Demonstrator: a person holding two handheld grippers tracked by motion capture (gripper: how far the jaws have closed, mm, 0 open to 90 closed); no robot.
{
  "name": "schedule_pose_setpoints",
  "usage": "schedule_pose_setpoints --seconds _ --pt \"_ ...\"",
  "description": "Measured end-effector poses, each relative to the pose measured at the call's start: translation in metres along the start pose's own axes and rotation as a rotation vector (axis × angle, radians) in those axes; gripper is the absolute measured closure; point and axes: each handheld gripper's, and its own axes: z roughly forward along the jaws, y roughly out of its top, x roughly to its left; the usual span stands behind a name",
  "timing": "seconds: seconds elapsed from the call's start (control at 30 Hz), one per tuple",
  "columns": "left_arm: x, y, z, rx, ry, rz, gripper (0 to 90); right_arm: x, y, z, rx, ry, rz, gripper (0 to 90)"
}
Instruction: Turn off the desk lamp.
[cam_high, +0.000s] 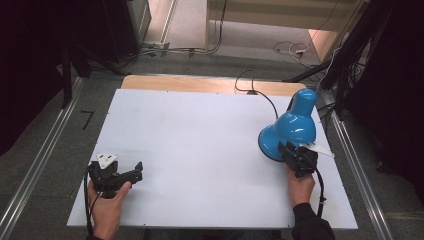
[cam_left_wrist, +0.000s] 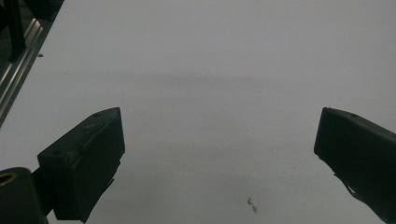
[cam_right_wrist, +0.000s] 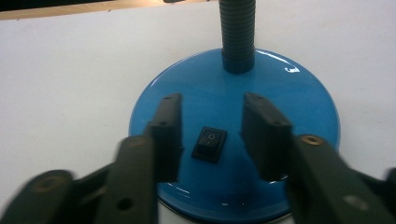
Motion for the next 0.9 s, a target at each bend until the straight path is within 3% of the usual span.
schedule_pose_setpoints --seconds 0.1,0.3,0.9 --pt "0.0001 0.0002 -0.0006 -0.003 -0.001 0.0 2.3 -0.0001 0.0004 -0.0006 -0.005 0.018 -0.002 43.9" --pt "0.0005 0.0 0.0001 0.001 -0.003 -0.001 2.3 -0.0006 0.0013 0.0007 0.01 0.002 -0.004 30.2" --pt "0.0014 0.0 -0.0005 -0.001 -0.004 -0.006 2.2 0.0 0.0039 -0.0025 0.037 0.015 -0.026 25.9"
